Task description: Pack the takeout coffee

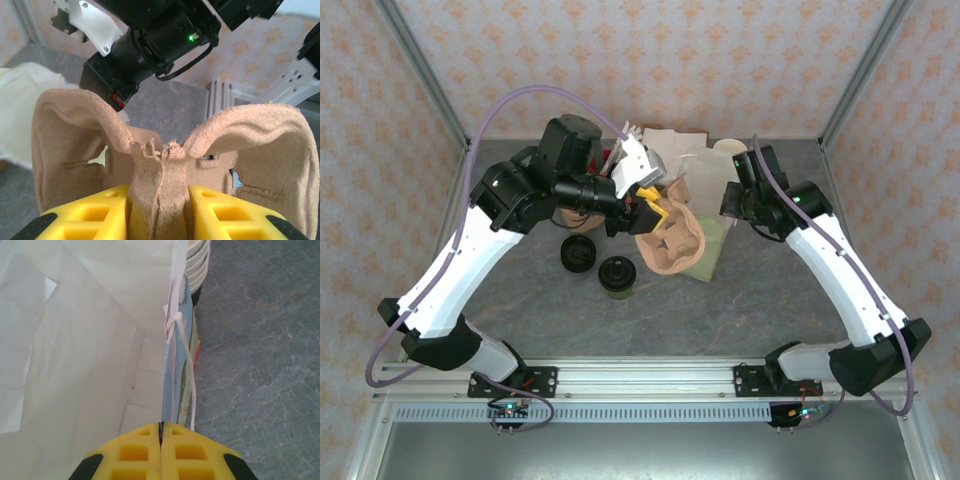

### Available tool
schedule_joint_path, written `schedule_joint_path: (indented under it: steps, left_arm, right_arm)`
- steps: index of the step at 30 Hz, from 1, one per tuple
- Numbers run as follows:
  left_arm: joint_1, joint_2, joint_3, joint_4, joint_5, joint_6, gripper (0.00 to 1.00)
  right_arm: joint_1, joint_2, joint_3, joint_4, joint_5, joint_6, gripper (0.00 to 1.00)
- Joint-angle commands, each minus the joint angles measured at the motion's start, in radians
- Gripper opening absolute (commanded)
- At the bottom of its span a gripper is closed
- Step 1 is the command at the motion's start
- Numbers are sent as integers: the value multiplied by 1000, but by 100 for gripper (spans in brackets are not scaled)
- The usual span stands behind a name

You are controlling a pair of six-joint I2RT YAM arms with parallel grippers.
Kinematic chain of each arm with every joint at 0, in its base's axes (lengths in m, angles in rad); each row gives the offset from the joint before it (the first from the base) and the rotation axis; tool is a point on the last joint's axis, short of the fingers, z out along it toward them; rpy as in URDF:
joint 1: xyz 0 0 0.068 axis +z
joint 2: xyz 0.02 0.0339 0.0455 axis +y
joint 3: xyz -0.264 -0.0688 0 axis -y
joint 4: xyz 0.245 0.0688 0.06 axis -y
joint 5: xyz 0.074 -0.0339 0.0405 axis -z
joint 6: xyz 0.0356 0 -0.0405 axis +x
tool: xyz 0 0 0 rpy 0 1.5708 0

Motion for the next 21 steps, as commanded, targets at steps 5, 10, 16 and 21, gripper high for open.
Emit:
schedule_joint_path:
  steps: [5,10,16,21]
  left_arm:
    - [-16,-12,64,71,128,-150,33]
    - [-19,8,51,123,238,-223,35]
    - [-20,57,45,111,262,-247,34]
    - [-21,98,53,113,276,-257,34]
  right_arm:
    - [7,-97,66,-102,-86,-158,0]
    - [64,-144,65,-137,-101,-219,0]
    - [126,-210,9,-97,-119,-232,0]
    - [136,-241,-32,-81,-127,-245,0]
